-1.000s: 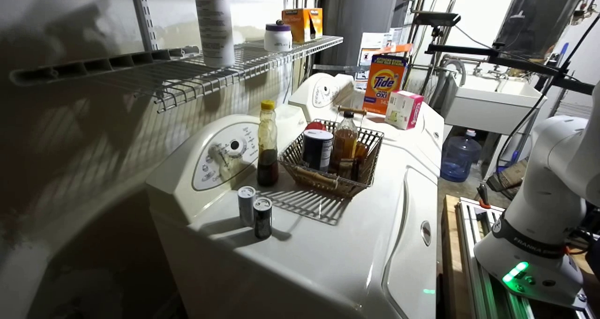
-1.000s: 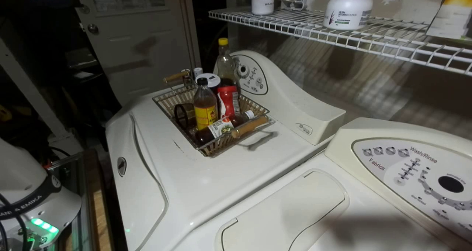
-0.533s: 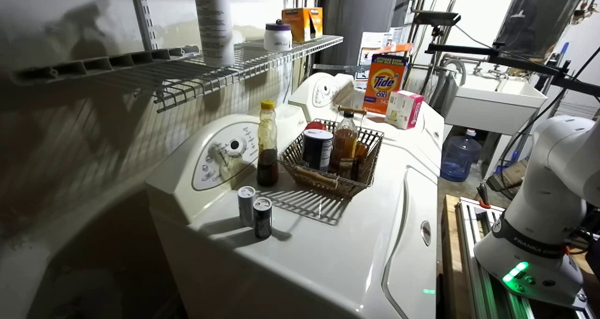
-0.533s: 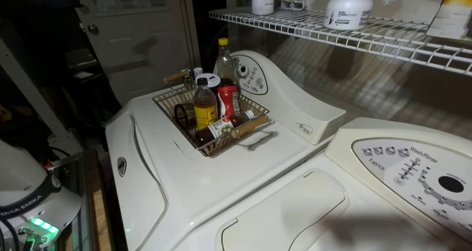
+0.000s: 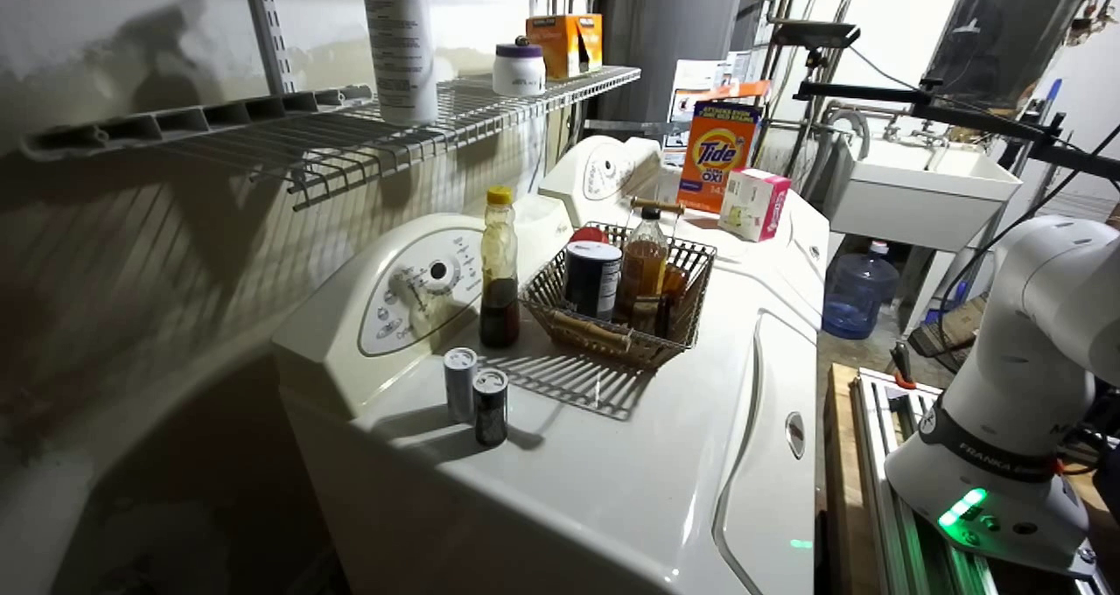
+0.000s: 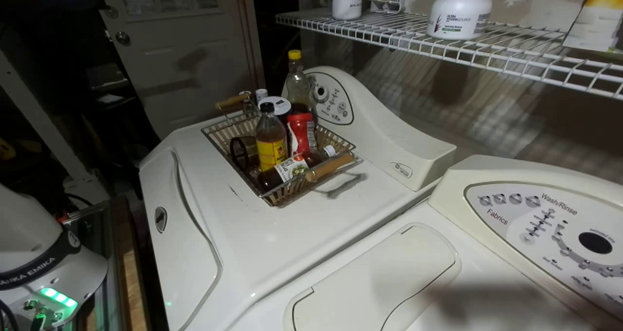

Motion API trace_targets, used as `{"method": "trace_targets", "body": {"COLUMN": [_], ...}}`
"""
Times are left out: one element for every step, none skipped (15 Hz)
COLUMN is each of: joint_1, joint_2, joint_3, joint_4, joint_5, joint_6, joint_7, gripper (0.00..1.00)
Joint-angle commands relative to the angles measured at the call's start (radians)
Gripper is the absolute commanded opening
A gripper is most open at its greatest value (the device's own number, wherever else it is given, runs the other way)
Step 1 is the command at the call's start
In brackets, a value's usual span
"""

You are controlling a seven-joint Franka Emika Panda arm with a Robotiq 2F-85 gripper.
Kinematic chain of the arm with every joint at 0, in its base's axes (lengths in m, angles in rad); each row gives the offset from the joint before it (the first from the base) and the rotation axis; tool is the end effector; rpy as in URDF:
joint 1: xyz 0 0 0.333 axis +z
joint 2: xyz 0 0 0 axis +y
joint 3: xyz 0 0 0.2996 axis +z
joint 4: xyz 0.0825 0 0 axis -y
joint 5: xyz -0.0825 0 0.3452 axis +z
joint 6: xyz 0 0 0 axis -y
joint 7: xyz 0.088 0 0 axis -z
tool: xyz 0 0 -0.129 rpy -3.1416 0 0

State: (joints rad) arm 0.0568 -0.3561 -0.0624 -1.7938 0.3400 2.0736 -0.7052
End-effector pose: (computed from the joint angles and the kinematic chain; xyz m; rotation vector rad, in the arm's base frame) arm 0.4512 0.0143 0.7228 -2.6927 -0.8770 -1.0586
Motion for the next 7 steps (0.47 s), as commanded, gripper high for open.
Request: {"method": "trace_targets", "body": {"joint_1": [0.022,0.022,0.022,0.022,0.022,0.022,0.022], "joint_2": [0.0,0.0,0.0,0.0,0.0,0.0,0.0], "joint_3": [-0.016,-0.016,-0.016,-0.016,-0.016,-0.016,-0.016], "joint_4": [0.0,-0.002,-0.004,-0.005,-0.005,-0.005,-0.005], "joint_5": [-0.01,-0.01,-0.01,-0.01,-0.01,-0.01,-0.01], "joint_6": [0.0,0.001,0.001,0.001,0.002,0.002,0.002], "joint_7": [0.007,0.007,0.007,0.007,0.007,0.007,0.007], "gripper": [1.0,1.0,1.0,1.0,1.0,1.0,1.0]}}
